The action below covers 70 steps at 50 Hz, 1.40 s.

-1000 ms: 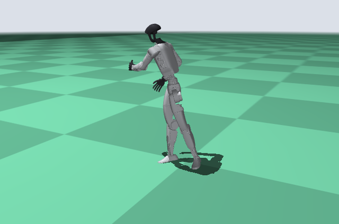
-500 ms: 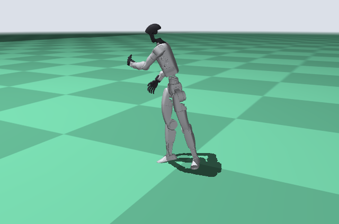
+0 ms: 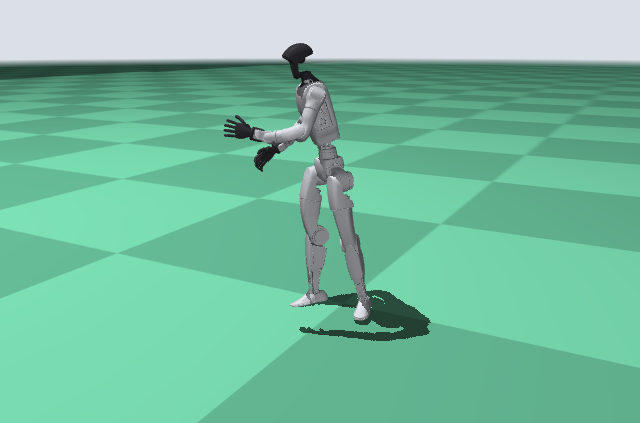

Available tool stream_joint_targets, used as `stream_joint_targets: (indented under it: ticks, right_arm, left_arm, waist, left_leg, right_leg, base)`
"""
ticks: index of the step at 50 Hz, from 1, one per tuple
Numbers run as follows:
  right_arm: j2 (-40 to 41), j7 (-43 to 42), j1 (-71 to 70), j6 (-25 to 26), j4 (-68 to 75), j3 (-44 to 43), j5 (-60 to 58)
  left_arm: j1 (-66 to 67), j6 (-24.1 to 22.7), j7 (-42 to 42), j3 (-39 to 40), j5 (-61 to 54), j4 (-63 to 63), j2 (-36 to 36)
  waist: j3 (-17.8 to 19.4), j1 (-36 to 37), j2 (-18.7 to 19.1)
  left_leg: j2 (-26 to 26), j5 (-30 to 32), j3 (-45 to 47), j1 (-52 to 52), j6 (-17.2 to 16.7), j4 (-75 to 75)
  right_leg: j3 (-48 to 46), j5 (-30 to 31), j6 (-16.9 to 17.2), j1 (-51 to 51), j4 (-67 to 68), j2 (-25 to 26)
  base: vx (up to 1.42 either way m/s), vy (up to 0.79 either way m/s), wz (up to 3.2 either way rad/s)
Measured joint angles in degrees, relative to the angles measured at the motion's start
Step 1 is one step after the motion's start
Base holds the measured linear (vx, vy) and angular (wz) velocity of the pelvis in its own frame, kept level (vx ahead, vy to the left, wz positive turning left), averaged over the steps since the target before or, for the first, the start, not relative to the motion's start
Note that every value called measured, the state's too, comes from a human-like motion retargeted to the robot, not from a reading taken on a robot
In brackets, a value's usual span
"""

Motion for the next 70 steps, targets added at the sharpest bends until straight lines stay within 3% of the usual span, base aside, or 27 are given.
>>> stream_joint_targets:
  ticks: [2, 5, 13, 17, 21, 26, 30, 33, 38, 43, 46, 49, 53, 56, 59, 65, 70]
  right_arm:
    - [0.0, 1.0, 0.2, -0.1, -0.2, 0.5, -0.9]
    - [0.2, 0.0, 0.8, -0.8, -0.4, 0.9, -1.3]
    - [1.7, -6.5, 3.5, -2.8, 0.0, 1.3, -2.5]
    - [1.9, -6.4, 4.6, -3.7, -0.1, 1.9, -4.2]
    - [1.7, -5.3, 4.9, -5.0, -0.3, 3.4, -3.5]
    - [0.7, -1.3, 4.3, -5.5, -0.6, 6.2, -1.5]
    - [-0.2, 2.1, 2.8, -4.3, -1.0, 8.0, -1.2]
    - [-0.4, 2.3, 1.5, -4.1, -1.4, 8.6, -1.9]
    - [0.3, -1.8, -0.9, -5.0, -1.7, 8.2, -2.6]
    - [1.6, -6.5, -1.1, -5.0, -1.6, 7.1, -3.2]
    - [2.1, -7.1, -0.7, -5.1, -1.3, 7.2, -3.2]
    - [2.3, -5.4, -0.4, -5.6, -1.2, 8.1, -2.5]
    - [2.4, 0.1, 0.0, -5.4, -1.4, 10.2, -1.6]
    - [2.5, 4.5, 0.1, -4.1, -2.0, 11.9, -1.8]
    - [2.8, 6.6, -0.1, -3.4, -2.5, 13.2, -2.5]
    - [4.1, 2.9, -0.6, -4.7, -2.8, 14.9, -3.5]
    - [5.2, -1.5, -0.6, -4.4, -2.8, 14.9, -3.0]
  left_arm:
    - [5.8, 0.1, -3.8, 0.7, -0.5, -3.0, 1.4]
    - [14.7, 0.5, -1.5, 3.4, 0.7, -5.7, 2.5]
    - [28.8, 6.2, 27.5, 21.3, 9.5, -0.4, -0.6]
    - [29.3, 10.4, 34.8, 30.6, 14.1, 5.4, 0.9]
    - [32.3, 6.5, 29.8, 31.6, 13.6, 6.8, 6.5]
    - [39.1, -1.8, 10.7, 26.3, 6.0, 1.4, 14.7]
    - [42.5, -1.5, -2.6, 23.8, 0.6, -1.5, 18.4]
    - [43.4, 0.1, -3.3, 24.2, 0.9, 0.8, 18.7]
    - [40.4, 3.0, 10.4, 28.8, 4.5, 10.7, 16.5]
    - [34.3, 9.6, 28.1, 35.7, 7.6, 18.9, 14.3]
    - [32.6, 11.2, 31.5, 36.6, 9.1, 20.2, 14.2]
    - [34.5, 8.0, 26.1, 33.4, 9.3, 18.0, 15.2]
    - [39.5, 1.4, 7.7, 28.2, 4.2, 11.3, 17.2]
    - [41.7, 1.1, -5.2, 26.7, -0.6, 7.6, 18.1]
    - [42.0, 2.6, -8.7, 26.9, -0.8, 8.0, 18.5]
    - [37.2, 5.8, 9.4, 32.4, 5.2, 18.3, 17.9]
    - [31.6, 9.3, 26.8, 39.6, 1.8, 23.8, 18.1]
  waist:
    - [-0.3, 1.3, -0.4]
    - [-0.5, 3.9, -1.2]
    - [-0.5, 13.5, -3.7]
    - [-0.8, 18.1, -4.6]
    - [-1.0, 22.0, -5.4]
    - [-1.3, 25.8, -6.6]
    - [-1.0, 27.6, -7.5]
    - [-0.6, 28.6, -8.2]
    - [-0.1, 30.5, -9.4]
    - [0.1, 32.6, -10.2]
    - [0.2, 33.8, -10.6]
    - [0.2, 34.9, -10.9]
    - [-0.1, 36.0, -11.2]
    - [-0.5, 36.4, -11.5]
    - [-0.8, 36.6, -11.6]
    - [-1.3, 36.8, -11.8]
    - [-1.8, 36.9, -11.8]
  left_leg:
    - [-0.2, 0.2, -1.9, -0.7, -0.3, -0.5]
    - [-0.8, 0.6, -4.5, -1.4, -0.7, -1.6]
    - [-2.5, 2.0, -10.5, -2.7, -1.2, -4.9]
    - [-2.8, 2.9, -14.0, -3.8, -1.7, -6.5]
    - [-3.2, 3.9, -18.0, -4.9, -2.2, -8.2]
    - [-4.2, 4.6, -23.6, -5.9, -2.2, -9.6]
    - [-5.6, 4.3, -28.3, -6.0, -1.6, -9.7]
    - [-6.6, 4.2, -31.3, -5.9, -1.2, -9.6]
    - [-6.9, 4.6, -34.6, -6.4, -1.2, -9.7]
    - [-7.1, 4.7, -37.0, -6.9, -1.3, -9.7]
    - [-7.2, 4.6, -38.3, -7.2, -1.4, -9.7]
    - [-7.3, 4.6, -39.6, -7.6, -1.5, -9.7]
    - [-7.6, 4.6, -41.2, -8.1, -1.5, -9.7]
    - [-7.8, 4.6, -42.3, -8.3, -1.5, -9.7]
    - [-8.0, 4.7, -43.2, -8.5, -1.6, -9.7]
    - [-8.2, 4.6, -43.9, -8.4, -1.7, -9.7]
    - [-8.2, 4.4, -43.5, -8.1, -1.5, -9.7]
  right_leg:
    - [-1.6, -0.7, 0.0, -0.2, 0.8, -0.7]
    - [-3.8, -1.6, 0.0, -0.3, 1.8, -1.8]
    - [-9.0, -2.9, 0.0, 0.4, 2.6, -4.2]
    - [-12.4, -3.5, 0.0, 0.7, 3.0, -4.9]
    - [-16.3, -4.3, 0.0, 1.0, 3.9, -5.8]
    - [-21.5, -5.5, 0.0, 2.2, 5.6, -7.9]
    - [-25.7, -6.8, 0.0, 4.4, 7.4, -10.6]
    - [-28.3, -7.7, -0.3, 6.0, 8.7, -12.2]
    - [-31.4, -8.5, -1.8, 7.2, 9.8, -13.0]
    - [-33.7, -8.9, -2.3, 8.2, 10.1, -13.4]
    - [-34.9, -9.0, -2.3, 8.6, 10.3, -13.5]
    - [-36.1, -9.1, -2.4, 9.0, 10.5, -13.7]
    - [-37.7, -9.1, -2.8, 9.5, 10.8, -14.0]
    - [-38.8, -9.2, -3.1, 9.9, 11.0, -14.2]
    - [-39.5, -9.3, -3.4, 10.2, 11.2, -14.4]
    - [-40.1, -9.7, -3.7, 10.7, 11.5, -14.7]
    - [-39.7, -9.7, -3.7, 10.7, 11.6, -14.7]
  base:
    - [-0.03, 0.07, 0.88]
    - [-0.03, 0.08, 0.8]
    - [-0.02, 0.07, 0.71]
    - [-0.01, 0.03, 0.83]
    - [0.01, 0.05, 0.97]
    - [0.04, 0.1, 1.08]
    - [0.06, 0.14, 1.11]
    - [0.05, 0.12, 0.93]
    - [0.02, 0.05, 0.6]
    - [0.02, 0.03, 0.42]
    - [0.02, 0.03, 0.38]
    - [0.02, 0.04, 0.38]
    - [0.02, 0.04, 0.37]
    - [0.02, 0.04, 0.34]
    - [0.02, 0.04, 0.27]
    - [0.0, 0.0, 0.03]
    - [0.0, 0.0, 0.0]
